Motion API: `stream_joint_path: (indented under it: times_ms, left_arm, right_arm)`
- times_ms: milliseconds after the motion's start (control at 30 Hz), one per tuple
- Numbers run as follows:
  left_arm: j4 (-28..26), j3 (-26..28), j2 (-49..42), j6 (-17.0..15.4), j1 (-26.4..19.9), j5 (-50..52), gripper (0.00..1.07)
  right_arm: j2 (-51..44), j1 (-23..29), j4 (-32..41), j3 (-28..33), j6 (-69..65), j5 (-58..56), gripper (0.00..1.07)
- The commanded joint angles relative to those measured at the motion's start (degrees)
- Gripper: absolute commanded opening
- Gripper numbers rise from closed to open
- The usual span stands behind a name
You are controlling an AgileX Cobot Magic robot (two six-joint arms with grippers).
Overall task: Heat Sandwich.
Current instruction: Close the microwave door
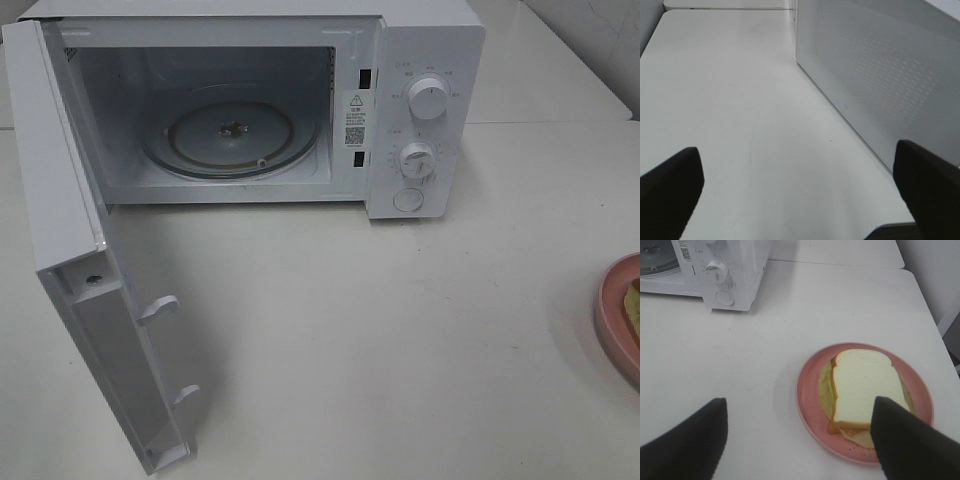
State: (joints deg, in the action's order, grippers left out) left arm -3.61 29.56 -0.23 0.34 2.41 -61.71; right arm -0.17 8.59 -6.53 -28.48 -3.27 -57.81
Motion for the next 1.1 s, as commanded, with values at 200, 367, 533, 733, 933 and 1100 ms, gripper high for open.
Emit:
stream_joint_path:
  times_ms: [200, 367, 533, 733, 933, 1100]
  left_arm:
    - [-0.1, 1.7, 1.1, -0.3, -0.1, 1.5, 0.98]
    - [0.6, 2.8, 6.2, -0.3, -0.1, 4.8, 0.92]
    - [0.2, 2.4, 12.9, -0.3, -0.1, 8.4, 0.72]
    - [-0.1, -0.4, 23.9, -0.3, -0.1, 15.0, 0.35]
    - [0.2, -3.4, 33.2, -0.3, -0.1, 27.0, 0.00]
    - [1.3, -6.9, 37.6, -0.3, -0.1, 40.1, 0.00]
  right_arm:
    - [-1.5, -0.5, -0.2, 0.1, 0.1, 0.7, 0.76]
    - [-1.5, -0.5, -0.2, 0.1, 0.1, 0.7, 0.76]
    - [-1.5, -0.5, -0.2, 0.1, 0.1, 0.7, 0.76]
    - [-1.5, -0.5, -0.2, 0.1, 0.1, 0.7, 0.76]
    - [-1.5, -0.5, -0.2, 0.1, 0.1, 0.7, 0.76]
    - [-1.5, -0.5, -0.2, 0.1, 0.1, 0.7, 0.76]
